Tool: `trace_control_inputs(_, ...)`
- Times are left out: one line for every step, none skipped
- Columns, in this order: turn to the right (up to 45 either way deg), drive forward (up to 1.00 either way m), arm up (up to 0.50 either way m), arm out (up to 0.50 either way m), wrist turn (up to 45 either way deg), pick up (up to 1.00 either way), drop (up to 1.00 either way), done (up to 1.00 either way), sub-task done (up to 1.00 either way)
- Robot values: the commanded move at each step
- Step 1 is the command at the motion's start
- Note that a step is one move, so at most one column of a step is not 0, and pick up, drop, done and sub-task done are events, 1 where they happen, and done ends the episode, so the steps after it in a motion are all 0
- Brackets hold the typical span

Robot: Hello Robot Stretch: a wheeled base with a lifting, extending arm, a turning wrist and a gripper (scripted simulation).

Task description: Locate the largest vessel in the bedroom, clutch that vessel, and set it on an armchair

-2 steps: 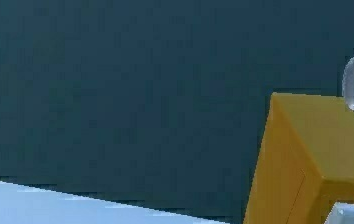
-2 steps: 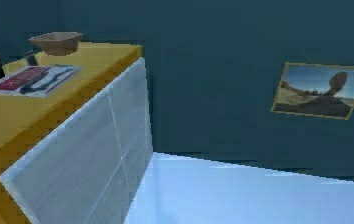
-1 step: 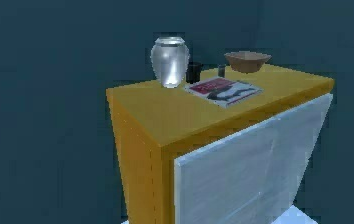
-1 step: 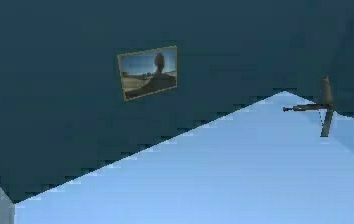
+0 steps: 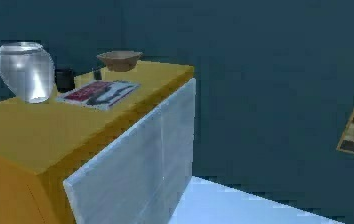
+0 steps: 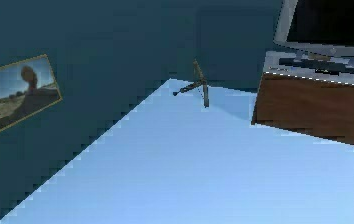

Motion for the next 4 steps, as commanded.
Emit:
trace_control_inputs(0.0, 0.55, 0.0, 0.0, 0.0, 0.0, 0.0, 0.0, 0.0)
trace_control_inputs(-45.0, 0.0, 0.0, 0.0, 0.0, 0.0, 0.0, 0.0, 0.0)
trace_control_inputs(-45.0, 0.0, 0.0, 0.0, 0.0, 0.0, 0.0, 0.0, 0.0)
trace_control_inputs(-45.0, 0.0, 0.0, 0.0, 0.0, 0.0, 0.0, 0.0, 0.0)
